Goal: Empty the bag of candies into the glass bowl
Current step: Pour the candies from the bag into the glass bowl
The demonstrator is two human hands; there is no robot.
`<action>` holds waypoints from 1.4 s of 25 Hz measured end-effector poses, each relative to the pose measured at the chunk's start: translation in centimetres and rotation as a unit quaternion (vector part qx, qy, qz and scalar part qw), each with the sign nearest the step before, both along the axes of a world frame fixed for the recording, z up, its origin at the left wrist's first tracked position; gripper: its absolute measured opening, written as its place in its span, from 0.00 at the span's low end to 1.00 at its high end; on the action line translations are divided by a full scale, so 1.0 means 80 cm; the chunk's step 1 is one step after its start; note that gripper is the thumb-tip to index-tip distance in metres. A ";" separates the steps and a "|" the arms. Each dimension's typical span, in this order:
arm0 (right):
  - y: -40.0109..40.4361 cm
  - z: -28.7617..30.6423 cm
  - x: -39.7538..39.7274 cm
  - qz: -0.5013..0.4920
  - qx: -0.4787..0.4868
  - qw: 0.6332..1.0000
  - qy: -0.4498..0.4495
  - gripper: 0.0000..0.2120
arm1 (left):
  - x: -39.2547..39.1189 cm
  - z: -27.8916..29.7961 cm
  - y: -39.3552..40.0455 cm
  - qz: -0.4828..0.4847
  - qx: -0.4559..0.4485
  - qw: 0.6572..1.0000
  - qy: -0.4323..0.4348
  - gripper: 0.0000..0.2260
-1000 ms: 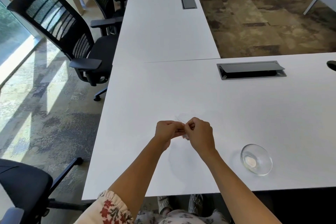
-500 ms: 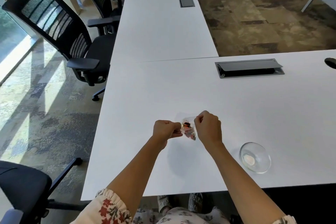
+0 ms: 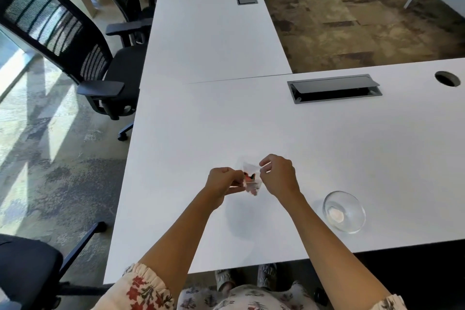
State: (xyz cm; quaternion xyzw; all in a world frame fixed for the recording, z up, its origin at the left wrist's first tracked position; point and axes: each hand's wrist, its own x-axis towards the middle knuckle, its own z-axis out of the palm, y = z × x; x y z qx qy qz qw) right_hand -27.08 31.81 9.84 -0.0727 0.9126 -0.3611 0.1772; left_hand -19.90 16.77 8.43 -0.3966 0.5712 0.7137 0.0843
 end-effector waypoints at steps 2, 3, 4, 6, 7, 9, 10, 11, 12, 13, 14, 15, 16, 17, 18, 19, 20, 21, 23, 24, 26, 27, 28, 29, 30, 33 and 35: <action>0.005 0.005 -0.001 0.003 0.006 1.000 0.003 0.10 | 0.002 -0.012 -0.001 0.006 0.002 1.000 -0.023 0.07; 0.007 0.007 0.000 -0.001 0.006 1.000 0.011 0.10 | 0.002 -0.017 0.000 0.013 0.007 0.999 -0.033 0.05; 0.009 0.007 0.000 -0.006 0.006 1.000 0.018 0.10 | 0.001 -0.022 0.002 0.022 0.018 0.999 -0.039 0.03; 0.012 0.006 0.001 -0.020 0.004 1.000 0.023 0.08 | -0.003 -0.027 0.008 0.039 0.065 0.997 -0.029 0.01; 0.012 0.006 0.002 -0.023 0.001 0.999 0.024 0.08 | -0.006 -0.029 0.010 0.043 0.093 0.995 -0.016 0.02; 0.016 0.010 0.000 -0.027 -0.002 0.999 0.029 0.07 | -0.014 -0.033 0.020 0.059 0.139 0.989 0.000 0.07; 0.020 0.013 -0.001 -0.031 -0.009 0.999 0.028 0.07 | -0.017 -0.036 0.026 0.075 0.153 0.985 -0.007 0.09; 0.023 0.017 -0.001 -0.032 -0.022 0.999 0.023 0.08 | -0.020 -0.041 0.031 0.090 0.162 0.982 -0.020 0.13; 0.027 0.019 -0.001 -0.033 -0.038 0.999 0.011 0.08 | -0.023 -0.045 0.038 0.095 0.173 0.980 -0.036 0.17; 0.033 0.020 -0.003 -0.040 -0.060 0.997 -0.008 0.09 | -0.026 -0.050 0.047 0.088 0.184 0.977 -0.052 0.21; 0.040 0.020 -0.006 -0.054 -0.094 0.993 -0.038 0.09 | -0.028 -0.053 0.057 0.082 0.204 0.974 -0.061 0.24; 0.046 0.021 -0.010 -0.073 -0.141 0.984 -0.078 0.09 | -0.029 -0.056 0.067 0.084 0.230 0.968 -0.060 0.27; 0.053 0.021 -0.014 -0.099 -0.192 0.969 -0.122 0.10 | -0.031 -0.057 0.077 0.091 0.262 0.959 -0.053 0.30; 0.063 0.021 -0.017 -0.126 -0.237 0.949 -0.163 0.11 | -0.035 -0.059 0.088 0.099 0.290 0.951 -0.046 0.32; 0.076 0.020 -0.020 -0.147 -0.268 0.932 -0.195 0.11 | -0.039 -0.059 0.098 0.105 0.318 0.941 -0.037 0.33; 0.090 0.018 -0.022 -0.159 -0.284 0.921 -0.215 0.11 | -0.044 -0.058 0.109 0.106 0.336 0.935 -0.030 0.33; 0.105 0.016 -0.024 -0.168 -0.290 0.914 -0.229 0.11 | -0.049 -0.055 0.119 0.102 0.346 0.933 -0.024 0.31; 0.119 0.013 -0.025 -0.175 -0.294 0.908 -0.240 0.11 | -0.053 -0.051 0.126 0.093 0.342 0.935 -0.024 0.28; 0.150 0.001 -0.029 -0.197 -0.306 0.895 -0.259 0.11 | -0.063 -0.048 0.140 0.057 0.315 0.947 -0.037 0.24; 0.165 -0.006 -0.030 -0.209 -0.315 0.887 -0.265 0.11 | -0.065 -0.049 0.146 0.034 0.298 0.953 -0.045 0.23; 0.196 -0.021 -0.033 -0.226 -0.330 0.876 -0.271 0.11 | -0.069 -0.049 0.159 -0.011 0.269 0.962 -0.055 0.22; 0.212 -0.029 -0.033 -0.227 -0.331 0.875 -0.269 0.11 | -0.071 -0.051 0.167 -0.029 0.258 0.964 -0.057 0.21; 0.225 -0.037 -0.033 -0.227 -0.329 0.877 -0.265 0.10 | -0.072 -0.053 0.176 -0.046 0.248 0.966 -0.056 0.20; 0.238 -0.045 -0.032 -0.227 -0.327 0.879 -0.262 0.10 | -0.073 -0.052 0.185 -0.061 0.237 0.968 -0.053 0.18; 0.249 -0.052 -0.032 -0.229 -0.331 0.877 -0.264 0.10 | -0.074 -0.051 0.193 -0.075 0.227 0.970 -0.048 0.16; 0.276 -0.071 -0.034 -0.266 -0.391 0.829 -0.301 0.11 | -0.077 -0.052 0.215 -0.124 0.180 0.975 -0.037 0.14; 0.286 -0.080 -0.035 -0.290 -0.435 0.788 -0.325 0.11 | -0.079 -0.052 0.228 -0.161 0.141 0.976 -0.028 0.13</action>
